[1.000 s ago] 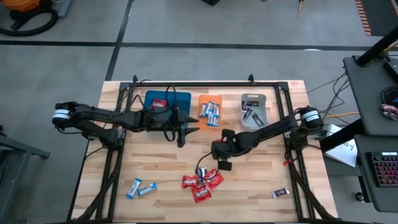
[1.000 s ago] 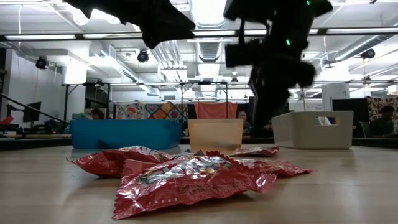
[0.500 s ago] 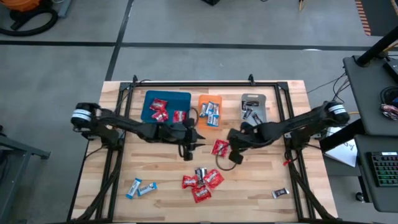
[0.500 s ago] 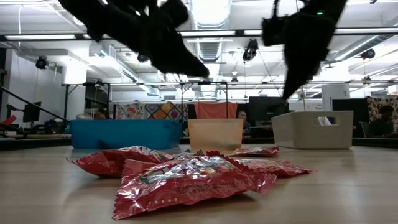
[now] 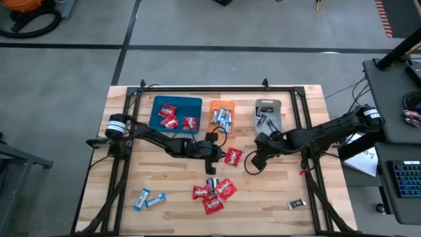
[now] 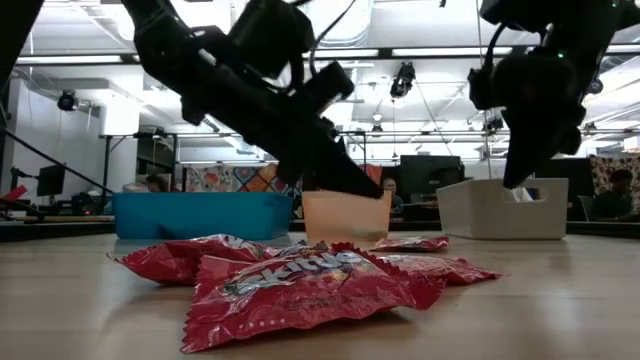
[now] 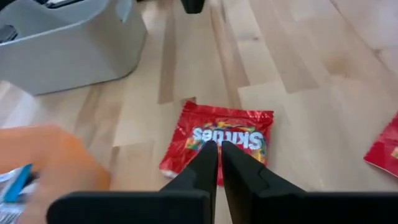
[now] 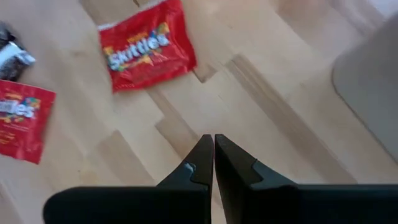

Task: Sort candy
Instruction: Put the red candy into the blue bin

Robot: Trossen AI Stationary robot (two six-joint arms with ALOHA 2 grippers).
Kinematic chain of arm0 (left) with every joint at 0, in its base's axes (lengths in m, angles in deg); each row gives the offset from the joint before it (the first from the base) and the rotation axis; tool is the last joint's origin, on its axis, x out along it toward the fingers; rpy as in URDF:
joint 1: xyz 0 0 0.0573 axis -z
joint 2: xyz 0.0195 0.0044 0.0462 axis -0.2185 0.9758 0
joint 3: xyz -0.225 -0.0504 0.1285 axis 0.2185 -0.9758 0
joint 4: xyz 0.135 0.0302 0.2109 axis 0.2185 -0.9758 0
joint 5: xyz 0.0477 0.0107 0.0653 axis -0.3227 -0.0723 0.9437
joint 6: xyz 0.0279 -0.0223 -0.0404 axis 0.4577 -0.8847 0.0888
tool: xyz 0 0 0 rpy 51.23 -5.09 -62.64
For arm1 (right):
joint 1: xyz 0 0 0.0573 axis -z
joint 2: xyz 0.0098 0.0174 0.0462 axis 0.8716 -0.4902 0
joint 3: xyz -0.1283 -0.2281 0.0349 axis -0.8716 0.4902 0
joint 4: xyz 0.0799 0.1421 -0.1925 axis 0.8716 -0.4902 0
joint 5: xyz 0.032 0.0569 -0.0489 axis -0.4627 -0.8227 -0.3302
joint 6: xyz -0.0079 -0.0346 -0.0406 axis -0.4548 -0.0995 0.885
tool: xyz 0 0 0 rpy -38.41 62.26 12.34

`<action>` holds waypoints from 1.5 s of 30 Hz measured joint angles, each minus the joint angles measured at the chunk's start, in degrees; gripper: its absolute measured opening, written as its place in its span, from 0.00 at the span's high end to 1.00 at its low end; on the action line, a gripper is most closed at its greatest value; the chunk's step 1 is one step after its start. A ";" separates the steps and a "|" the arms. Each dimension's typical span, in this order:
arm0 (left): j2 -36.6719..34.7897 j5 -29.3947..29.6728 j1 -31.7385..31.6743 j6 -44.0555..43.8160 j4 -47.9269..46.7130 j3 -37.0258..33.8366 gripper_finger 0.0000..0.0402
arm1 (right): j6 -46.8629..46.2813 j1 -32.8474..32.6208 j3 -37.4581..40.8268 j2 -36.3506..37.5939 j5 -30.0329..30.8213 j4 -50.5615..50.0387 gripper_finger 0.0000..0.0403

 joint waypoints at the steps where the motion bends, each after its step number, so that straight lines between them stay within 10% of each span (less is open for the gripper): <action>1: 0.58 0.00 0.00 0.25 -0.08 0.22 0.99 | -0.43 -0.13 0.16 -0.15 -0.10 -0.15 0.98; 23: 8.91 0.02 0.09 -3.83 0.31 3.37 1.00 | 0.11 -0.16 0.07 -4.46 3.33 12.81 0.95; 45: 8.95 -0.27 0.07 -6.25 0.20 2.40 1.00 | -4.57 0.34 0.11 -19.67 2.74 23.69 0.27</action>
